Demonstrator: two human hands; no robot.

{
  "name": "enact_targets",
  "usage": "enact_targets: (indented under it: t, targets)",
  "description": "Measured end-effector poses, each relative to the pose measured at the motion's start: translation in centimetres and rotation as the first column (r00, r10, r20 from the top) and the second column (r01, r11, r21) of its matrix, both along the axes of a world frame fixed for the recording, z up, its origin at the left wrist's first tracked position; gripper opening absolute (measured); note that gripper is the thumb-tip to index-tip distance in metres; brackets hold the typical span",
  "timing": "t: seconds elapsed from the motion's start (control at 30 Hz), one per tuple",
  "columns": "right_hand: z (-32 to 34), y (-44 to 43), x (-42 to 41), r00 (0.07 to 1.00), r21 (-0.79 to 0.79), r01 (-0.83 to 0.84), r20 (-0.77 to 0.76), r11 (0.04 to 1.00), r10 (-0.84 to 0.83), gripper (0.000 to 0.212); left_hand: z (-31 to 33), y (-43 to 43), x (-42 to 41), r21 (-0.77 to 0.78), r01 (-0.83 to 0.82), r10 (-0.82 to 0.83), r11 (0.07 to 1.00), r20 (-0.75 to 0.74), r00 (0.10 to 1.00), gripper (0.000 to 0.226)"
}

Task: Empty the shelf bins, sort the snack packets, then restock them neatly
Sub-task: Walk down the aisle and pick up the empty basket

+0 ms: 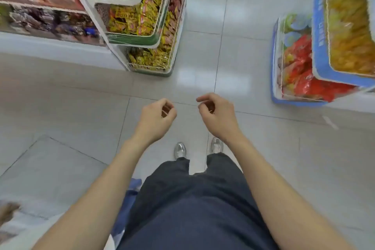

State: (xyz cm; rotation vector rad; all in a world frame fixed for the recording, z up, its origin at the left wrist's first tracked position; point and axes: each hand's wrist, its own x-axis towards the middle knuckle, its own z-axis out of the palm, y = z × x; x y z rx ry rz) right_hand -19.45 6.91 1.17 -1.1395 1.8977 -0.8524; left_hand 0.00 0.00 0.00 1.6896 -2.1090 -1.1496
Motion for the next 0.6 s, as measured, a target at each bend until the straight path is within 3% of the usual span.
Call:
enact_targets:
  t: [0.23,0.4,0.6]
  targets:
    - [0.1,12.0,-6.6,0.932,0.014,0.357,0.054,0.934,-0.358,0.02,0.0,5.7,-10.9,0.108,0.425,-0.429,0.899,0.013,0.903,0.008]
    - [-1.1,24.0,-14.2,0.769,0.049,0.635,0.057,0.771,-0.637,0.022,0.5,13.4,-24.1,0.103,0.71,-0.715,0.696,0.022,0.698,0.009]
    - [-3.0,39.2,-20.9,0.506,0.154,0.846,0.071,0.511,-0.86,0.024,1.0,24.6,-38.2,0.148,0.893,-0.904,0.424,0.016,0.427,0.012]
